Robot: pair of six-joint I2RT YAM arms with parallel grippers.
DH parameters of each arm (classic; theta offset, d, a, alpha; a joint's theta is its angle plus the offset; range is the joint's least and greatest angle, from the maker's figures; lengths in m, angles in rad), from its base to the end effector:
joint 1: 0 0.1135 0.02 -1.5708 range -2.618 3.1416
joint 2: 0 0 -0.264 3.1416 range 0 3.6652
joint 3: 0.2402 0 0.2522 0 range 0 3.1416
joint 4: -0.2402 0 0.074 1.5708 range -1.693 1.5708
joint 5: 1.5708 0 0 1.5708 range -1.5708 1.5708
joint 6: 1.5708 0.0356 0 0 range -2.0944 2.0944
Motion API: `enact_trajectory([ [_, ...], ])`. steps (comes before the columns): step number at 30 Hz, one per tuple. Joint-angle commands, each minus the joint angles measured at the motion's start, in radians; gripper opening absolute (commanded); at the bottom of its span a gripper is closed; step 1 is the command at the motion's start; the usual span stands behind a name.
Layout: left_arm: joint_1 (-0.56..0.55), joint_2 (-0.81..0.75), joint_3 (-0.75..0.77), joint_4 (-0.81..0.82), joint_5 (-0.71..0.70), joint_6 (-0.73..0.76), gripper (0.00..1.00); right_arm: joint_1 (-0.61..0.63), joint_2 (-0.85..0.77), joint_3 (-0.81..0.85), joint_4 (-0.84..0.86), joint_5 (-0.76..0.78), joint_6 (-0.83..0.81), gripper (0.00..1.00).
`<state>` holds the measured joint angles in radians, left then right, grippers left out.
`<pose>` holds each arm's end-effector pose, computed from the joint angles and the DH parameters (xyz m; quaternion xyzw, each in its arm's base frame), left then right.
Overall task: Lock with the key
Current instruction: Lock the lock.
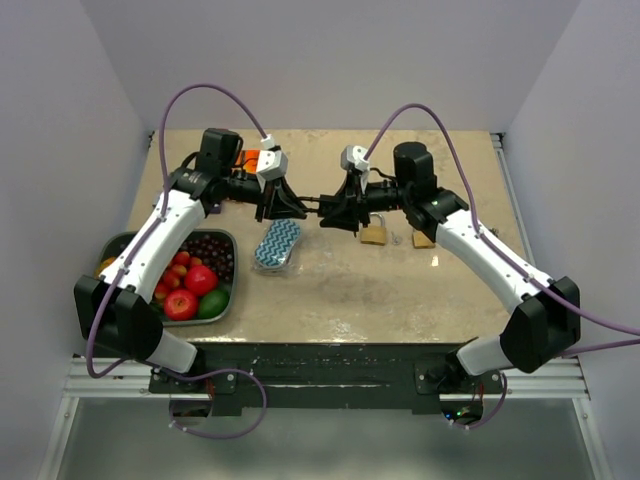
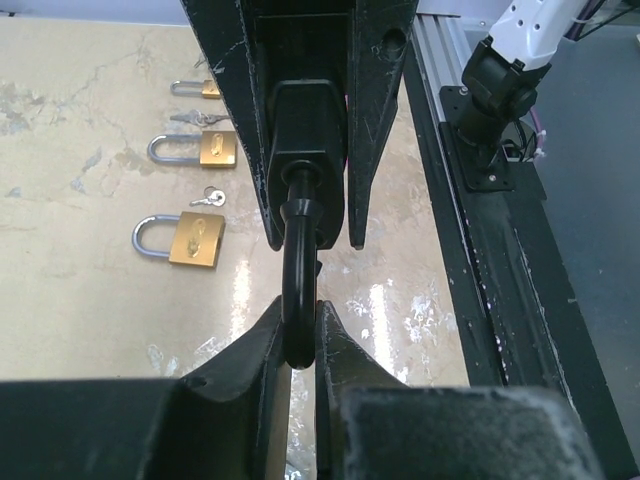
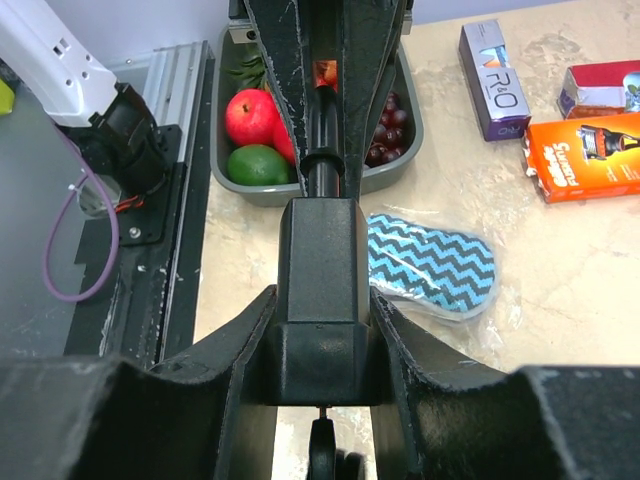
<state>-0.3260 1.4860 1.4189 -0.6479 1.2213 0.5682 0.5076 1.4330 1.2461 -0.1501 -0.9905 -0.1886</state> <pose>0.2841 -0.1313 0.3635 0.5368 0.5693 -0.4768 0.4005 0.2685 0.1834 0.3575 -0.5032 0.5808 0.4636 0.4410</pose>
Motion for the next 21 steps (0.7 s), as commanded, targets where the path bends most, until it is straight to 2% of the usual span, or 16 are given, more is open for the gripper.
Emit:
enact_trajectory([
  [1,-0.061,-0.023,0.002,0.091,0.037,-0.04,0.0,0.034,-0.013,0.073,0.089,-0.036,-0.015,0.0],
  [9,-0.148,0.006,-0.003,0.152,0.043,-0.077,0.0,0.08,0.027,0.084,0.141,-0.017,-0.015,0.0],
  [15,-0.186,0.023,-0.032,0.341,0.038,-0.23,0.0,0.123,0.047,0.092,0.168,-0.02,-0.028,0.0],
  [21,-0.235,0.074,-0.008,0.418,0.033,-0.254,0.0,0.135,0.061,0.099,0.173,-0.017,-0.02,0.0],
])
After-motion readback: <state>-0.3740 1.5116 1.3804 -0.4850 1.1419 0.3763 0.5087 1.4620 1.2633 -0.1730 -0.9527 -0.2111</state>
